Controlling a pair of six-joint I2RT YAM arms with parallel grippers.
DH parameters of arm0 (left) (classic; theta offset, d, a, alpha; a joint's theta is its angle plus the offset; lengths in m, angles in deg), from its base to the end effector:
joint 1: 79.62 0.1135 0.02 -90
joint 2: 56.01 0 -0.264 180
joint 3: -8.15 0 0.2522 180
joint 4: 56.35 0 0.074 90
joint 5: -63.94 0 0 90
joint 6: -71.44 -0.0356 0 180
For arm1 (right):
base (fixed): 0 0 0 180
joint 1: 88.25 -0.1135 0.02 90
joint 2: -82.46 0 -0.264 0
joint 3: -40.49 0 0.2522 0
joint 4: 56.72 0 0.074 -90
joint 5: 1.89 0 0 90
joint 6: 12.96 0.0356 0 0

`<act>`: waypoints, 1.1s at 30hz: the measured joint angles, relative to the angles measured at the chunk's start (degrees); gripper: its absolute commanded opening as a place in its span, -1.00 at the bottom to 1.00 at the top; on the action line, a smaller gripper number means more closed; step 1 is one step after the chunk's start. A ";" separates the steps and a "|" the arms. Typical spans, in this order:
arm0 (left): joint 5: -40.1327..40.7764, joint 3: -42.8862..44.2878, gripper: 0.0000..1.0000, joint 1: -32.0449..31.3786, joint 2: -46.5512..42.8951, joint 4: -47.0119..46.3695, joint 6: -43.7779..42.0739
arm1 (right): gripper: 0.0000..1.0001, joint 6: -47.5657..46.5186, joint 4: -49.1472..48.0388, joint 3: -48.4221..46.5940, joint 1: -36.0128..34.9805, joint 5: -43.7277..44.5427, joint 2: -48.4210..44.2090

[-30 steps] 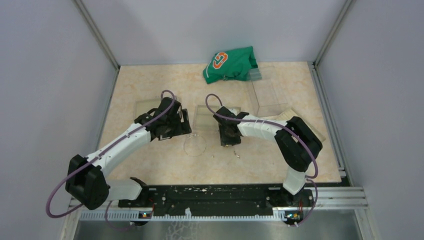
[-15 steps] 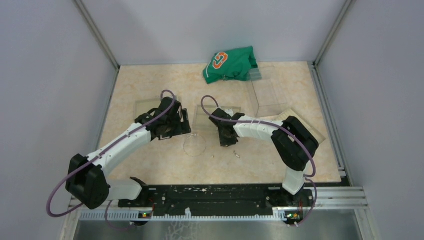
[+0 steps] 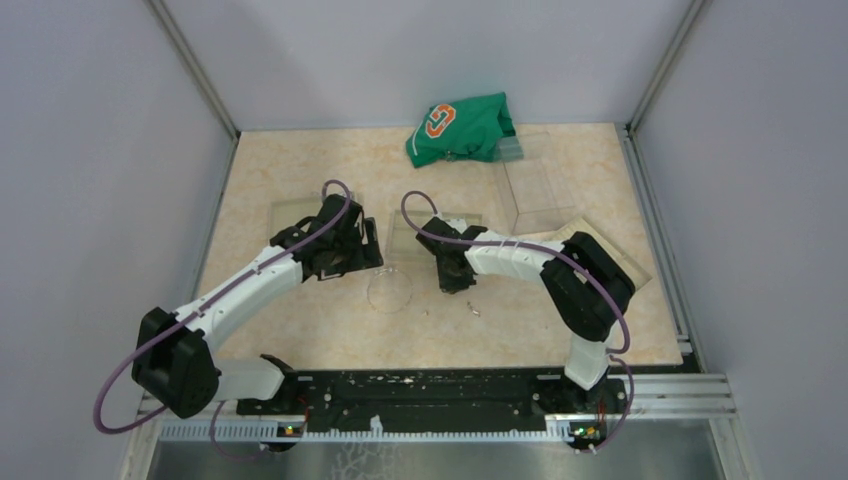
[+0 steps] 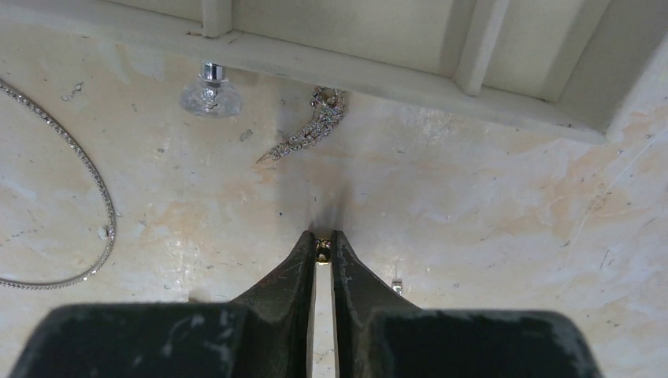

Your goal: Organize the mixed jewelry

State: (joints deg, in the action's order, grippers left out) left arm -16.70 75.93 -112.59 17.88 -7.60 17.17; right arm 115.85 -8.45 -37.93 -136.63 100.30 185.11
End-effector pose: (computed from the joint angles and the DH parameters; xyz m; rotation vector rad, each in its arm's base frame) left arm 0.2215 -0.1368 0.2511 -0.1266 2.5296 -0.2812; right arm 0.2318 0.2496 0.1638 -0.1860 2.7683 0.0799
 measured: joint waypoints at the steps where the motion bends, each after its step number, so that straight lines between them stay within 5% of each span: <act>1: -0.09 0.00 0.73 0.02 0.04 -0.02 0.00 | -0.89 0.07 0.11 -0.04 0.00 0.02 0.00; 26: -0.50 0.02 0.73 0.02 0.35 0.00 -0.44 | -0.96 0.20 4.59 -2.91 0.15 2.29 -0.28; 33: -1.14 0.04 0.75 0.02 0.35 -0.17 -0.66 | -0.95 -2.32 5.38 -7.74 5.73 2.75 -1.31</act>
State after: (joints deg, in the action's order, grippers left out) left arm -17.83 75.98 -112.57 18.22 -7.78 16.51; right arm 113.53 -3.08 -45.67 -130.90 103.05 183.80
